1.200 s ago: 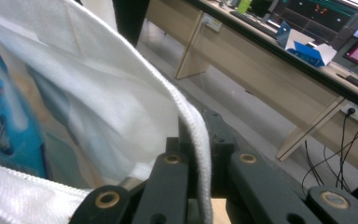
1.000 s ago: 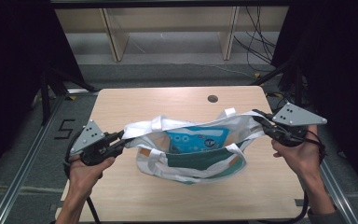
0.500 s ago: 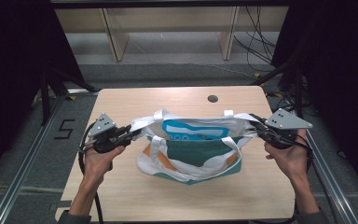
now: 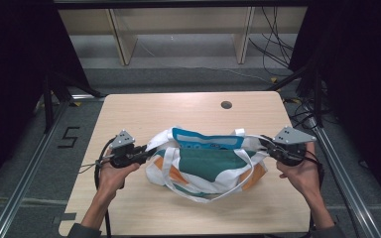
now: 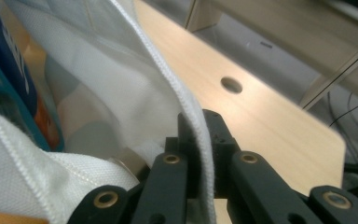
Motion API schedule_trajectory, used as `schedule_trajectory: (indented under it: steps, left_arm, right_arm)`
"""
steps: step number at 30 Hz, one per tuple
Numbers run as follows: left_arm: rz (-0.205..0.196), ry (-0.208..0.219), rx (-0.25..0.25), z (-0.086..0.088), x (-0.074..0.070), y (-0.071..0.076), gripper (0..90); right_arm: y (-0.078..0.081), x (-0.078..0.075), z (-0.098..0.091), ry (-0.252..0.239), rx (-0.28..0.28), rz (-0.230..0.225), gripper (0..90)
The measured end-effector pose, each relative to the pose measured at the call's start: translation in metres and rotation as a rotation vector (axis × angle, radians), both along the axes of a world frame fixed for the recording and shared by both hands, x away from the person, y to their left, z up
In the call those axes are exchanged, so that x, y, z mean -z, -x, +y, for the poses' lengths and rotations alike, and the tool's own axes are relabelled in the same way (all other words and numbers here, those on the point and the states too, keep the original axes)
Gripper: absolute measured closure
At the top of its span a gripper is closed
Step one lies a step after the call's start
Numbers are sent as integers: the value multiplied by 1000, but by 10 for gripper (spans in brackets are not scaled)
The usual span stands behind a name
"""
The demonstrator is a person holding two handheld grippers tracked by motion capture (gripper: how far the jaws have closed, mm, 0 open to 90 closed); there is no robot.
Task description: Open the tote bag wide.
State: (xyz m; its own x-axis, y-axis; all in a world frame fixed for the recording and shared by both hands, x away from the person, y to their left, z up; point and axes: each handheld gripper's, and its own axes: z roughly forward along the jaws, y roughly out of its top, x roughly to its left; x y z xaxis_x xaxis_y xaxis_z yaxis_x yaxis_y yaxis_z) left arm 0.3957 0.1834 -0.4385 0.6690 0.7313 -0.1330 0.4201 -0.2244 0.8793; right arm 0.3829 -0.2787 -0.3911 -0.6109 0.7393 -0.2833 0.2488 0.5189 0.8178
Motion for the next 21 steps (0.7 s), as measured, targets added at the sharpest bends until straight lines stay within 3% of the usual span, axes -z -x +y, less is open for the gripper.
schedule_trajectory:
  steps: [3, 7, 9, 10, 14, 16, 18, 19, 21]
  left_arm:
    - [19, -12, 19, -4, 8, -1, 768]
    - [56, -42, 41, -4, 21, -1, 761]
    - [61, -29, 40, -5, 25, -1, 761]
    - [76, -41, 49, -6, 31, -1, 761]
    - [91, -51, 42, -9, 38, 1, 762]
    - [115, -87, 53, -9, 44, 2, 762]
    - [103, -88, 58, -10, 47, 1, 763]
    - [106, -130, 64, -10, 47, 1, 764]
    - [121, -131, 66, -12, 50, 1, 768]
  right_arm:
    - [-1, 13, -2, 21, -6, 34, 872]
    - [2, 20, 0, 9, 3, 66, 870]
    - [1, 22, 0, 23, -10, 51, 870]
    - [1, 25, 1, 28, -9, 78, 869]
    - [0, 35, 4, 56, -28, 80, 870]
    - [0, 46, 5, 62, -25, 127, 870]
    - [-1, 50, 5, 57, -32, 138, 870]
    - [0, 55, 6, 61, -30, 148, 870]
    - [-1, 57, 5, 56, -34, 154, 870]
